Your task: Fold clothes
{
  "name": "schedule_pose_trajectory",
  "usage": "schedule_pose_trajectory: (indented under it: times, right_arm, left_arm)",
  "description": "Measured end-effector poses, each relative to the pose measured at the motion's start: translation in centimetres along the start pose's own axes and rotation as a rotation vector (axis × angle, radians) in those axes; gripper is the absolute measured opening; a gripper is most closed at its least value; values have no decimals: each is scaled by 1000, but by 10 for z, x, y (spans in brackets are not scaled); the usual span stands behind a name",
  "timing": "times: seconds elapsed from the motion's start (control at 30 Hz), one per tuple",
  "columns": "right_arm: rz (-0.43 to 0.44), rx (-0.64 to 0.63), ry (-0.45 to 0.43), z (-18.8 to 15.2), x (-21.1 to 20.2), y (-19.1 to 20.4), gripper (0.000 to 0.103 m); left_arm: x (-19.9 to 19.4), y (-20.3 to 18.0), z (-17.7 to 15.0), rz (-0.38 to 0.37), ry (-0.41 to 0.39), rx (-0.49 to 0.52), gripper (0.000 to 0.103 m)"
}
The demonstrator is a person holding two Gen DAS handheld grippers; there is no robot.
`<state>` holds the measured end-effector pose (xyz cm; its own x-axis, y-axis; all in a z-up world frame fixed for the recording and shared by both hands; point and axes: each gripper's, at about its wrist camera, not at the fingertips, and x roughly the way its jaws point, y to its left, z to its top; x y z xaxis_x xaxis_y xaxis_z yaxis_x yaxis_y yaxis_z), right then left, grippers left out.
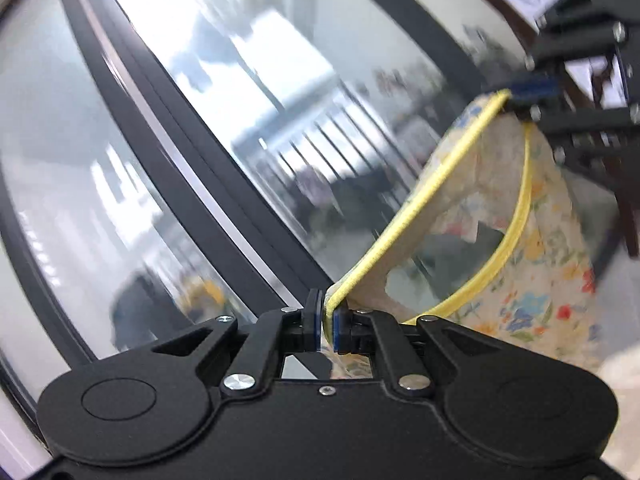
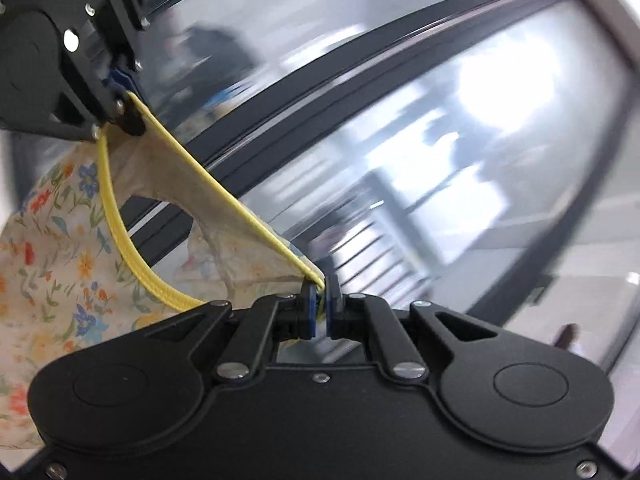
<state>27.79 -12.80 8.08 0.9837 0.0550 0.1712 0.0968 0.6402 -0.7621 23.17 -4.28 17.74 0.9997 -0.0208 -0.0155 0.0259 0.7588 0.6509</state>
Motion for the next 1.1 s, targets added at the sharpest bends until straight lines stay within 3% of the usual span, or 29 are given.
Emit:
schedule_pose_trajectory:
  times: [0.1,0.2,0.23,0.37,0.53,0.63,0.77,0.83,0.9,1.0,1.1]
  right_arm:
    - [-63,-14,-45,14,-24,-20,5]
    - [-52,-35,-29,13,-62,-23,5]
    - [-43,-35,-21,10,-79,-27,5]
    - [85,-65,48,-30,-129,26,5]
    - [309,-63,215,-113,-155,143,5]
    - [506,-13,420,-175,-183,236,5]
    - [658,0,583,-224,-220,302,5]
    - [728,24,661,-240,-235,323,5]
    - [771,21,657,-243,-252,330,5]
    - [767,26,626,-238,-252,331,5]
    - [749,42,626,-238,-243,327,5]
  left_arm:
    - [-33,1,6,17,-62,27,8]
    - [-57,-18,-5,-7,-57,52,7]
    - [-64,-30,-18,-12,-49,55,7]
    - [-92,-97,-89,-23,-39,73,7]
    - [-136,-210,-219,-275,89,117,8]
    - [-149,-252,-274,-412,205,136,8]
    - [-165,-298,-340,-574,369,151,8]
    - [-175,-302,-354,-610,403,151,8]
    - [-175,-296,-357,-611,435,140,8]
    - [-171,-285,-365,-597,468,112,8]
    - [-177,-280,-358,-557,437,89,8]
